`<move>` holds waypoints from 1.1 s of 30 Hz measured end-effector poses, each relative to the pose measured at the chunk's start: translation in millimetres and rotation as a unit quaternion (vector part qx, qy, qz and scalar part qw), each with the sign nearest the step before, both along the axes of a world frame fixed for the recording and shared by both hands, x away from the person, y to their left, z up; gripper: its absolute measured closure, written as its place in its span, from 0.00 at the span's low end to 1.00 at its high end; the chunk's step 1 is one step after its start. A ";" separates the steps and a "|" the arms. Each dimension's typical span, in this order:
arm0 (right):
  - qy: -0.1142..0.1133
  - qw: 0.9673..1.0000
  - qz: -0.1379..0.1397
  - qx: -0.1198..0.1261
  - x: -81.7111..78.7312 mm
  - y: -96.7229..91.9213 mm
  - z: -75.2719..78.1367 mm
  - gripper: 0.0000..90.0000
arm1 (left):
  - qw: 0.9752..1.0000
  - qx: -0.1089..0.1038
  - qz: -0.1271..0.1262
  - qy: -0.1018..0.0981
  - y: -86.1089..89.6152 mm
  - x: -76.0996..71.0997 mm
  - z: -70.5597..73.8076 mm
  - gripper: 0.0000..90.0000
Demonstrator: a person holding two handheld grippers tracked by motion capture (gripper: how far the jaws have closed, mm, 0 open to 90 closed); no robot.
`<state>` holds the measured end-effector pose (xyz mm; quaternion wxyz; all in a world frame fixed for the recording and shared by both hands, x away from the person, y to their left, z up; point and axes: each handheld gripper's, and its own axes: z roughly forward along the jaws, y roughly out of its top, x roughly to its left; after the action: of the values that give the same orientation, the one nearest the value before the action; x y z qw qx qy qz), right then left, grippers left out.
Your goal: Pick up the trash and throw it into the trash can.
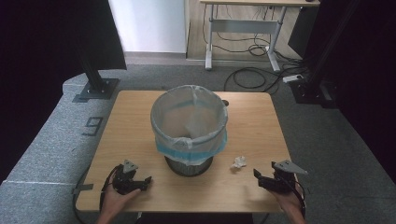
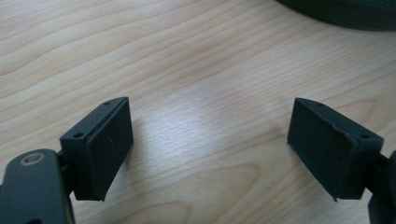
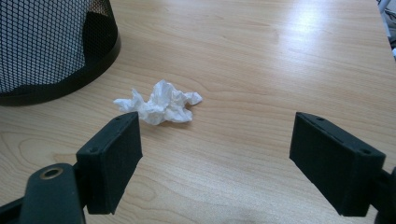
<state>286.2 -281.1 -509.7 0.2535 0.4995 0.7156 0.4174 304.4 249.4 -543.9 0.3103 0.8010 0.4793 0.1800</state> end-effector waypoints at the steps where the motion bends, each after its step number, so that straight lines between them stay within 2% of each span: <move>1: 0.000 1.000 0.000 0.000 0.0 0.0 0.0 0.18 | 1.000 -0.001 0.002 0.000 1.1 0.3 -0.1 0.16; 8: 0.006 1.000 -0.005 0.007 1.4 -4.1 -1.0 0.17 | 1.000 -0.005 0.005 -0.012 1.7 2.8 -2.9 0.15; 12: 0.007 1.000 -0.001 0.006 1.3 -3.8 -1.0 0.17 | 1.000 -0.005 0.004 -0.013 1.2 3.8 -3.0 0.15; 21: 0.010 1.000 0.017 0.004 7.9 6.8 -3.0 0.17 | 1.000 -0.004 0.001 -0.013 0.6 4.9 -3.0 0.15; 25: 0.017 0.999 0.025 0.011 11.9 11.8 -4.4 0.18 | 1.000 -0.004 0.001 -0.013 0.4 5.0 -3.0 0.14; 31: 0.015 0.999 0.028 0.013 16.7 16.1 -4.1 0.18 | 1.000 -0.004 0.001 -0.012 -0.6 3.2 -3.1 0.14; 33: 0.008 0.999 0.026 0.019 20.8 19.5 -3.3 0.18 | 1.000 -0.004 0.000 -0.012 -0.8 3.6 -3.1 0.14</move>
<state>307.0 -261.6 -512.9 0.2272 0.4888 0.7224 0.4332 308.0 248.6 -547.1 0.3188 0.7977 0.4761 0.1877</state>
